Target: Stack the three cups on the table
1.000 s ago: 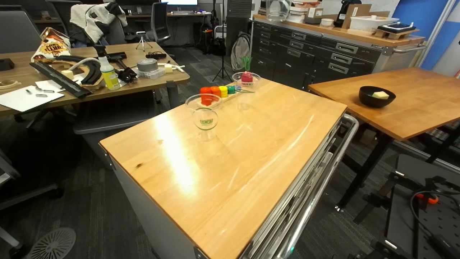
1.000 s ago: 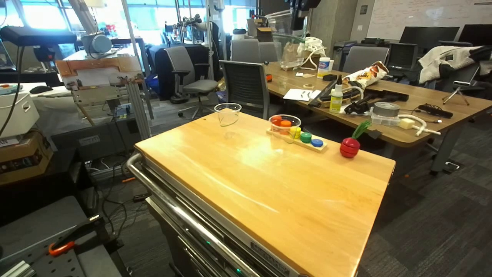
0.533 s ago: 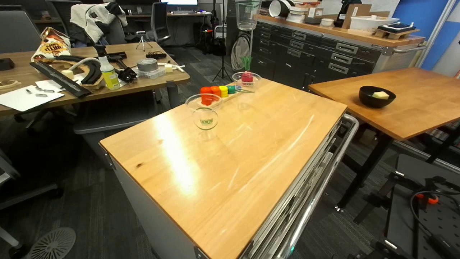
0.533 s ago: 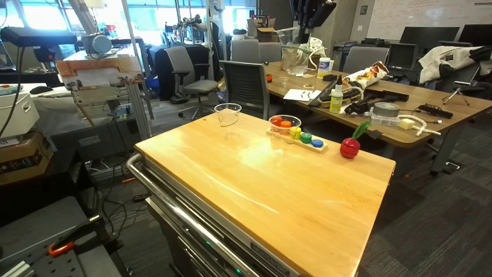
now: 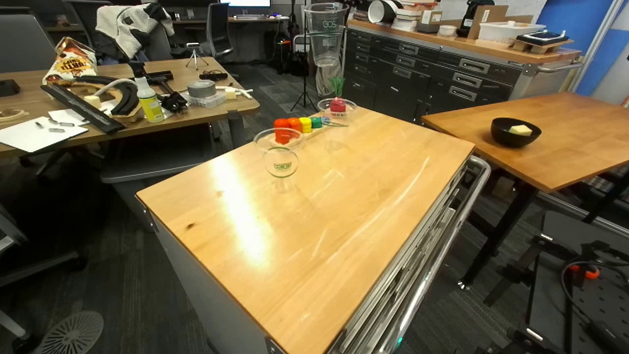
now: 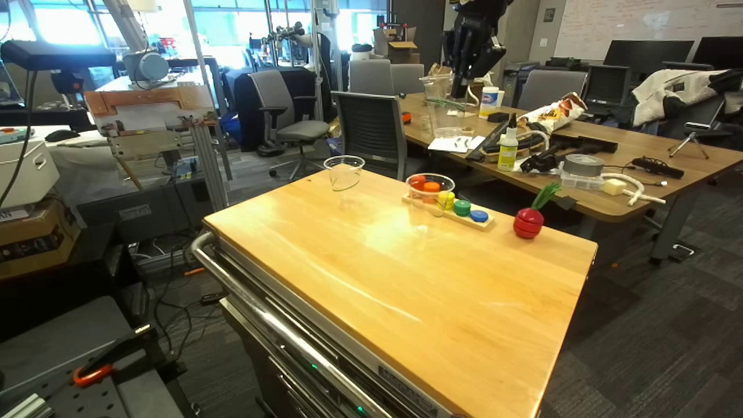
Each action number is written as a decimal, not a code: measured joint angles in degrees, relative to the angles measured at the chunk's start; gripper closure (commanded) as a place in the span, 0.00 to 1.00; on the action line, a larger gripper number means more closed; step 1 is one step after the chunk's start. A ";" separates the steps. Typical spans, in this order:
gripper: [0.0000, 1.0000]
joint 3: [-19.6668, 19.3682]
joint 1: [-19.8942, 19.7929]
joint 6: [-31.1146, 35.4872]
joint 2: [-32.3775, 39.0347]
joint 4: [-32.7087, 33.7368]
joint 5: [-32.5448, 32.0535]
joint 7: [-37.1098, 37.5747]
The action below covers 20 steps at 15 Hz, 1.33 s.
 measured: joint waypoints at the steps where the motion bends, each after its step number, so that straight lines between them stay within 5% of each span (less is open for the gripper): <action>1: 0.99 0.00 -0.04 -0.23 0.19 0.08 -0.15 0.00; 20: 0.99 0.22 1.17 -2.57 0.70 -6.03 -3.12 -0.61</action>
